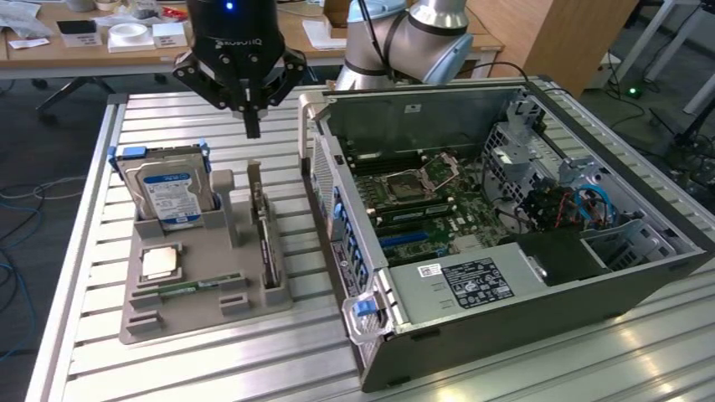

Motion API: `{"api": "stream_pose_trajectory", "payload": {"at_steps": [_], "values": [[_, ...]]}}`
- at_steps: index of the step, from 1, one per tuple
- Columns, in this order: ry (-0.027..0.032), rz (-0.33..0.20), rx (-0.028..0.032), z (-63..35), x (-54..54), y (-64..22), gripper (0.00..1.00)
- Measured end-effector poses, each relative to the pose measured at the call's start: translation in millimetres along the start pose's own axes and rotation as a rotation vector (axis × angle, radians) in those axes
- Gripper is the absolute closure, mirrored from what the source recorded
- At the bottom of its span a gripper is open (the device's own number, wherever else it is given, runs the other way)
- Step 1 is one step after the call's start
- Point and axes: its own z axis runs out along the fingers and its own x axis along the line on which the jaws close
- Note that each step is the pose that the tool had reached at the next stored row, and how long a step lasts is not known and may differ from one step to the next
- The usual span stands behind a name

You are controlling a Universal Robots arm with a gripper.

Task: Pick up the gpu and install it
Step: 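Reach for the gpu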

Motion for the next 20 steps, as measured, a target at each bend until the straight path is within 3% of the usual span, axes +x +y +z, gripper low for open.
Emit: {"api": "stream_pose_trajectory", "payload": {"at_steps": [17,20], "values": [[0.0,0.0,0.0,-1.5,-1.5,-33.6,0.89],[0.0,0.0,0.0001,-1.7,-0.4,-36.4,0.89]]}}
